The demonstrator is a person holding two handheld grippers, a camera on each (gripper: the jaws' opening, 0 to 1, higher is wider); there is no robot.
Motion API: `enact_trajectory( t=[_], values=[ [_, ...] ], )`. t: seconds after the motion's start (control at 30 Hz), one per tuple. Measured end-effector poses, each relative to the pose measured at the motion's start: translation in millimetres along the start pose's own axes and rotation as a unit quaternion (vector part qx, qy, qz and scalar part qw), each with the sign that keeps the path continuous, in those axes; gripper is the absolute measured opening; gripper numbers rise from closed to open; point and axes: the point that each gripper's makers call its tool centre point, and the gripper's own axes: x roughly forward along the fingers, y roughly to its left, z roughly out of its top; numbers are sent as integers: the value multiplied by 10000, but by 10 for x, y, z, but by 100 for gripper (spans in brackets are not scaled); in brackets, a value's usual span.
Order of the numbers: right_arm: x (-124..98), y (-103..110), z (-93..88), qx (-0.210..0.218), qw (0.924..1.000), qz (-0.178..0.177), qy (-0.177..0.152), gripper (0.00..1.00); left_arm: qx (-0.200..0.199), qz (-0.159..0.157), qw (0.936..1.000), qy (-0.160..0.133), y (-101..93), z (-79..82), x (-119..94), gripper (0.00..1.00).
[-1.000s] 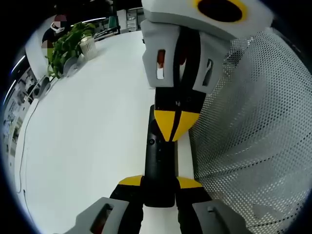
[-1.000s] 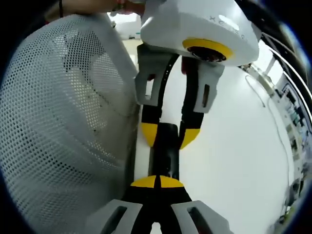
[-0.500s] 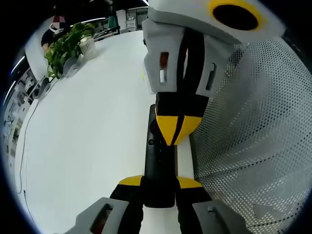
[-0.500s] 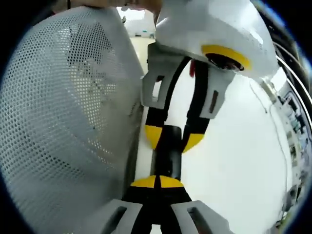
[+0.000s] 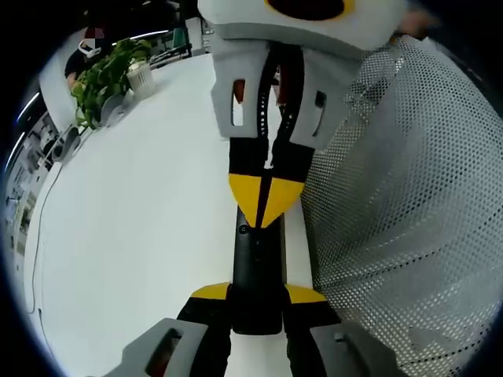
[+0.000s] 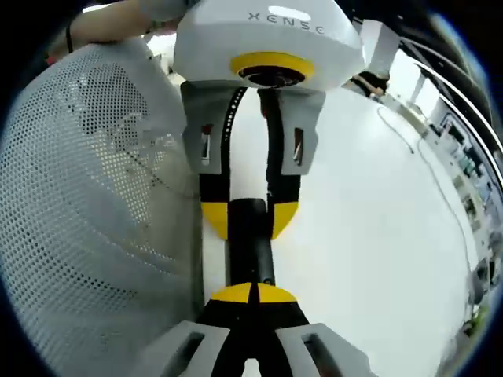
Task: Press the specified remote control buttons in sequence, fully releasing each button before pressing the next.
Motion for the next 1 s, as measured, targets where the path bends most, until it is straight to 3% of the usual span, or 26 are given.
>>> enact_trajectory(
  t=[0.2,0.43,0.63,0.83,0.93,1.0],
  values=[
    [24,-3,15,-174,9997,25,157,0,-41,-29,10000,-28,3,-1,-2,25],
    [37,-32,25,74,9995,167,264,0,-49,-41,10000,-47,7,-2,-1,25],
    [50,-24,31,-294,9971,379,591,0,-53,-34,10000,-55,4,0,-3,25],
    [19,-34,26,454,9961,675,330,0,-100,-17,9999,-116,5,0,-3,25],
    [38,-142,-14,504,9968,474,399,0,-99,-14,9999,-134,4,0,-6,25],
    [54,-153,4,578,9962,543,365,0,-99,-11,9999,-131,4,-1,-4,25]
  ],
)
